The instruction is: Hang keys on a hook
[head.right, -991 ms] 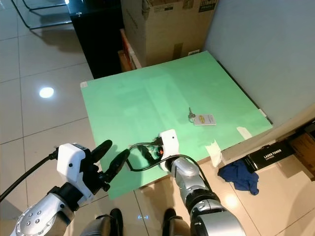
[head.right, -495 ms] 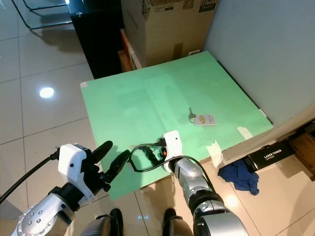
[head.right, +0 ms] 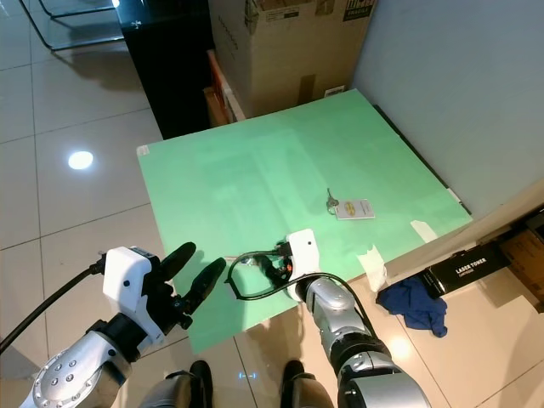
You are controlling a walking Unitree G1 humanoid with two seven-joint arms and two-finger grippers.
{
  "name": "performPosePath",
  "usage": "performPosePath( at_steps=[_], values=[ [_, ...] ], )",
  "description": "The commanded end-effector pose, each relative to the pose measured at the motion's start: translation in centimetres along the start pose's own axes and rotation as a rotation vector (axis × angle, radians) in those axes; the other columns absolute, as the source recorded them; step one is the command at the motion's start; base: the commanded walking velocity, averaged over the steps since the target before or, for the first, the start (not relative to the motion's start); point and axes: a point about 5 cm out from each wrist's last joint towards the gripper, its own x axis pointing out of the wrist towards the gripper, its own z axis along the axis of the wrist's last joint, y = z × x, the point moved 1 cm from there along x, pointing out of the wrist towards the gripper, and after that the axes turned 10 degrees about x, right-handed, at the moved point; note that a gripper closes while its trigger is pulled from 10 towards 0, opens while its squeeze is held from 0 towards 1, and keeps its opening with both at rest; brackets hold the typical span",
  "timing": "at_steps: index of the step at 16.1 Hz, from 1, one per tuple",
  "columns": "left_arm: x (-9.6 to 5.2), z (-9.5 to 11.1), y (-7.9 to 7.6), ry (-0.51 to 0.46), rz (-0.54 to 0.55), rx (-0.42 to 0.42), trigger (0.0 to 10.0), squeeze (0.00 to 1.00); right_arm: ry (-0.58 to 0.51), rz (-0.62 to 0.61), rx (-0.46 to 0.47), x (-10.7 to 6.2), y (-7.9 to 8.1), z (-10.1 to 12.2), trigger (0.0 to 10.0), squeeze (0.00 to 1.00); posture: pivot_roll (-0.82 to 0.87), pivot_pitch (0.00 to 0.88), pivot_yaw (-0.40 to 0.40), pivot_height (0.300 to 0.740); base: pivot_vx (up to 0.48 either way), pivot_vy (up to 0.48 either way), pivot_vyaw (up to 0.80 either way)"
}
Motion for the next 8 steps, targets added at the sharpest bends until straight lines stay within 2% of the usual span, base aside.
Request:
performPosePath(
  at_steps=[1,5,8],
  values=[
    [-0.1,-0.4,-0.2,0.014,-0.01,-0.008,10.0,0.0,0.092,-0.048,0.034,-0.9,-0.8,-2.4,0.0,0.0,0.08,0.343,-0.024,0.74,0.0,0.0,0.0],
    [0.0,-0.4,-0.2,0.011,-0.005,-0.008,10.0,0.0,0.074,-0.074,0.028,-1.1,-1.2,-2.2,0.0,0.0,0.08,0.343,-0.024,0.74,0.0,0.0,0.0],
    [0.3,-0.4,0.0,0.004,-0.005,0.011,10.0,0.0,-0.008,-0.099,0.04,-0.9,-1.7,-0.4,0.0,0.0,0.07,0.333,-0.022,0.74,0.0,0.0,0.0]
  ],
)
